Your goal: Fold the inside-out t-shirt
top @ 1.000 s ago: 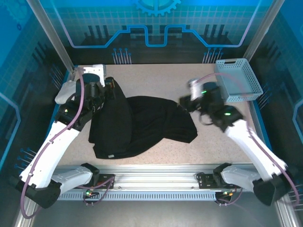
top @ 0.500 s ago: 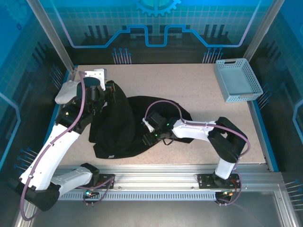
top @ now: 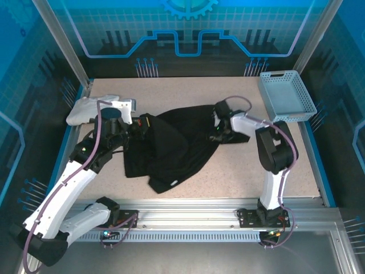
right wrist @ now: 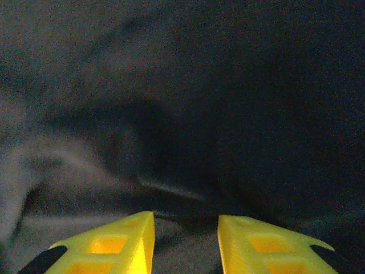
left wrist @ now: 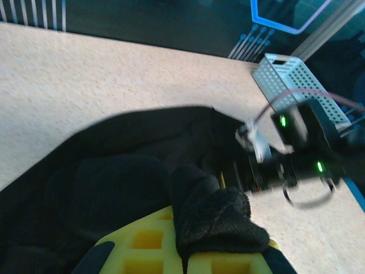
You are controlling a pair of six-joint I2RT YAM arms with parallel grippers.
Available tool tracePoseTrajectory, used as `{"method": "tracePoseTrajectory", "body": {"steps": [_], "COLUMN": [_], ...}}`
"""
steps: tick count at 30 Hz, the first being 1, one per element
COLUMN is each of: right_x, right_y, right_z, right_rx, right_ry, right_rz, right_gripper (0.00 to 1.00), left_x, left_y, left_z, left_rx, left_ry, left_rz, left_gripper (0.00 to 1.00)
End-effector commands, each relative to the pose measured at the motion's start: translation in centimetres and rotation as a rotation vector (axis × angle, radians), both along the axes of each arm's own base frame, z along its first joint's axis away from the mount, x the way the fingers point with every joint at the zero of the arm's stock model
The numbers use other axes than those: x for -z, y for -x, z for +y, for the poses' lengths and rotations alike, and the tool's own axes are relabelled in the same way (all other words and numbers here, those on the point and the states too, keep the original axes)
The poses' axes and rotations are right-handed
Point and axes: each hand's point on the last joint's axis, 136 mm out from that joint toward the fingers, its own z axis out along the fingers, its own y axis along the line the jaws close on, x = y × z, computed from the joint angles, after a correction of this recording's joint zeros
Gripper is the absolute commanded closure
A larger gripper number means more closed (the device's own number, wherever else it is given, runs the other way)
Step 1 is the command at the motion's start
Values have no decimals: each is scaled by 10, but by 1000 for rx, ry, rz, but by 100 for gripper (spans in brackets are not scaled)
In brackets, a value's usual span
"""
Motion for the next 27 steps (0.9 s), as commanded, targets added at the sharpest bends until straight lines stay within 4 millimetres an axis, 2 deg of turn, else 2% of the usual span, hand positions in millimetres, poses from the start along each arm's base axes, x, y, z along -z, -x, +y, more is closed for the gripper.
{"method": "tracePoseTrajectory", "body": {"steps": [1, 3, 4, 7, 9, 12, 15, 18, 21, 27], "right_x": [-23, -49, -62, -82, -81, -67, -55, -39, -20, -4], "right_y": [-42, -43, -33, 28, 81, 154, 202, 220, 220, 231], "right_z": [-28, -19, -7, 33, 57, 95, 129, 151, 157, 169], "right_rx": [14, -60, -124, -320, -433, -594, -727, -804, -841, -884], "right_ry": [52, 57, 53, 15, -20, -70, -63, -28, 60, 81], "right_rz": [-56, -135, -191, -307, -330, -327, -332, -315, -274, -238], "right_gripper": [66, 64, 61, 53, 50, 46, 42, 40, 38, 36], "left_x": [1, 11, 15, 26, 29, 30, 29, 29, 29, 28], "left_y": [1, -2, -3, -7, -10, -11, -11, -12, -11, -9], "left_z": [-13, -12, -9, -1, 4, 6, 10, 11, 11, 13], "left_rx": [43, 28, 13, -36, -56, -62, -73, -75, -71, -76], "left_ry": [94, 88, 77, 41, 22, 3, -14, -17, -17, -29], "left_rz": [5, 27, 36, 46, 45, 43, 35, 30, 30, 23], "left_gripper": [100, 100, 100, 100, 100, 100, 100, 100, 100, 100]}}
